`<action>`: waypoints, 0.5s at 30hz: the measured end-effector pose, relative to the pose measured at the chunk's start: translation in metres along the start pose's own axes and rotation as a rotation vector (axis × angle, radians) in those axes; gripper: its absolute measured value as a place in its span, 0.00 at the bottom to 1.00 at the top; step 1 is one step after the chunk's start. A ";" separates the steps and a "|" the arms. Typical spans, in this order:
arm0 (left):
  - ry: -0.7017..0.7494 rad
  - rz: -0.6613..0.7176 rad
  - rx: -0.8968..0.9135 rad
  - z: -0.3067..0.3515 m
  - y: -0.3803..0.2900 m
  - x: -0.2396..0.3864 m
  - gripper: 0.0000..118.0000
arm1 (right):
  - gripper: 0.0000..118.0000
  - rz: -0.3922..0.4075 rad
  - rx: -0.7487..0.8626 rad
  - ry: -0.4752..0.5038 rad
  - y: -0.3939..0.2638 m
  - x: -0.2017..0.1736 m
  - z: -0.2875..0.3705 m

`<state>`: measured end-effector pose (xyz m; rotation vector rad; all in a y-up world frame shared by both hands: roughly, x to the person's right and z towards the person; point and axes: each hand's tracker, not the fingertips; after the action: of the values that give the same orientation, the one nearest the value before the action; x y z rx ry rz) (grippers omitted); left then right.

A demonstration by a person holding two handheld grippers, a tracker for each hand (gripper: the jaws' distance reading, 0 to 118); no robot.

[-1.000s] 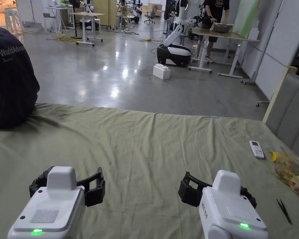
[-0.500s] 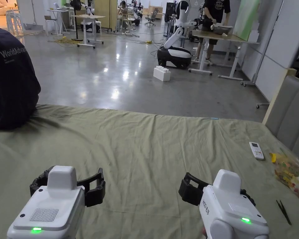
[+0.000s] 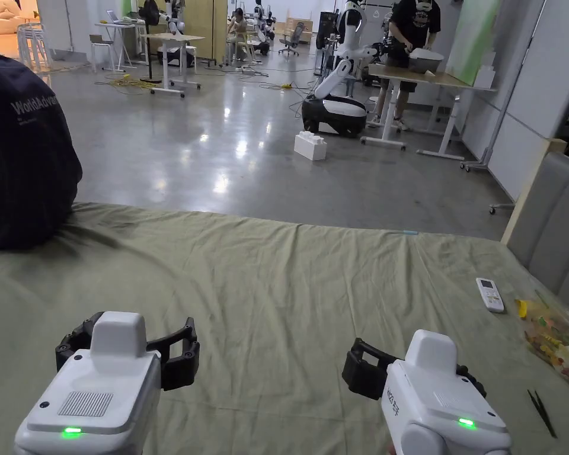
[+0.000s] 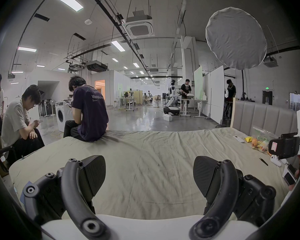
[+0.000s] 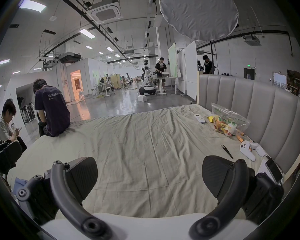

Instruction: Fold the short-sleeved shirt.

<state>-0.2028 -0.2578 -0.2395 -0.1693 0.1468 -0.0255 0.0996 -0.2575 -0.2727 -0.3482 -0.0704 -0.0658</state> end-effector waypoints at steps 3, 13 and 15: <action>0.004 -0.006 -0.007 0.002 0.000 -0.001 0.87 | 0.99 -0.002 -0.015 -0.012 0.000 0.002 -0.004; -0.014 0.005 -0.008 0.003 -0.003 -0.004 0.87 | 0.97 -0.006 0.028 -0.042 -0.004 0.003 -0.002; -0.013 0.000 -0.004 0.000 -0.005 -0.005 0.87 | 0.97 0.015 0.055 -0.036 -0.005 0.003 -0.002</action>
<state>-0.2075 -0.2628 -0.2375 -0.1732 0.1335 -0.0237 0.1018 -0.2628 -0.2725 -0.2952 -0.1051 -0.0431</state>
